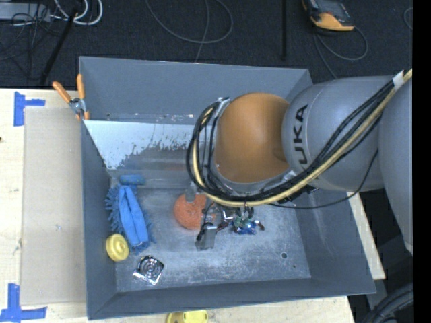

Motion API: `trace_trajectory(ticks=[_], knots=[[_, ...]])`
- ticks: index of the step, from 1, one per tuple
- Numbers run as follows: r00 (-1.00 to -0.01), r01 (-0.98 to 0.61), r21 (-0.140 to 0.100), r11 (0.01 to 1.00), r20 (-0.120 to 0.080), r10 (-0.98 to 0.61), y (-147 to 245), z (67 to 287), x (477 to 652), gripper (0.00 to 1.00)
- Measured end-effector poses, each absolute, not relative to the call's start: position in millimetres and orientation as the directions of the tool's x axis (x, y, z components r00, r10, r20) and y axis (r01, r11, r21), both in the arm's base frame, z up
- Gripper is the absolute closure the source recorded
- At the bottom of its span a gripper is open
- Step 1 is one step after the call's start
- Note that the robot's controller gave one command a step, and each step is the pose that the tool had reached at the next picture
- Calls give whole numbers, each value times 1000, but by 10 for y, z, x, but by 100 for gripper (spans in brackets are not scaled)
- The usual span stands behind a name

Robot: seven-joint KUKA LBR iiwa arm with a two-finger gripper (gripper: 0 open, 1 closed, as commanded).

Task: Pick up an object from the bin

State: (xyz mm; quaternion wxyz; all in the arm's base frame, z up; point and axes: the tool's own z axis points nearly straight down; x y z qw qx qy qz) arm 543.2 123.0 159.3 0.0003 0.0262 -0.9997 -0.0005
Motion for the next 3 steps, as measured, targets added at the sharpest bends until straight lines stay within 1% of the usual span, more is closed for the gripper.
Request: trace_trajectory(ticks=[1, 2, 3], knots=[[-1000, -28, -1, 1000, 2, -28, 773, 1342, 5338, 0], [-1000, -26, 1, 1000, -7, -26, 832, 1149, 5612, 0], [-999, 30, 3, 1000, -13, 30, 727, 764, 5705, 100]])
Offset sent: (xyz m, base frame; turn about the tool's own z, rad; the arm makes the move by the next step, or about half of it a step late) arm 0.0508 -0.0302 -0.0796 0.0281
